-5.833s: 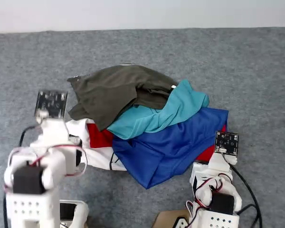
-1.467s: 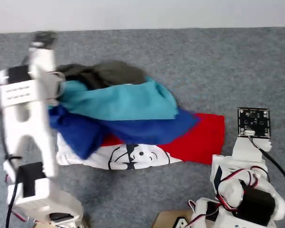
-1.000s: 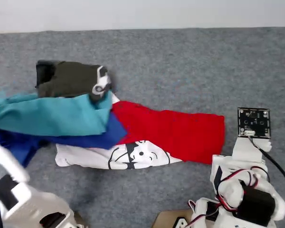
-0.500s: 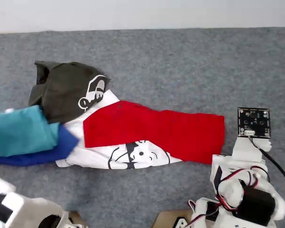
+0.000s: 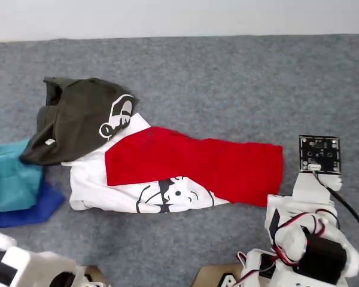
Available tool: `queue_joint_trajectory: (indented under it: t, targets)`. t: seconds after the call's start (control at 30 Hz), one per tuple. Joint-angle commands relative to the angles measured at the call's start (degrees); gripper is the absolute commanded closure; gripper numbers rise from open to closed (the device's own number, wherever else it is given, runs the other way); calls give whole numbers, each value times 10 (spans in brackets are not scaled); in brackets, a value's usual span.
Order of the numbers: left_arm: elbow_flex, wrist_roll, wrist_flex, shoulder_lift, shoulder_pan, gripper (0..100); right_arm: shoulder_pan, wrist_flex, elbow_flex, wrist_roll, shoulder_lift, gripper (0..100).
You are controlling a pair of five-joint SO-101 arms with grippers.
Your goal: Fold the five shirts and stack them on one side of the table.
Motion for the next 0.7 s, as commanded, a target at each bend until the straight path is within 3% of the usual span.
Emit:
queue_joint_trajectory:
  t: [0.0, 0.27, 0.53, 0.67]
  targets:
    - [-51, 5, -44, -43, -19, 998, 3, 20, 9, 4, 0, 983]
    - [-57, 1, -40, -42, 6, 996, 3, 12, 11, 4, 0, 983]
    - [-28, -101, 28, -49, 84, 991, 3, 12, 11, 4, -1, 983]
    - [-26, -143, 78, -47, 115, 878, 3, 12, 11, 4, -1, 983]
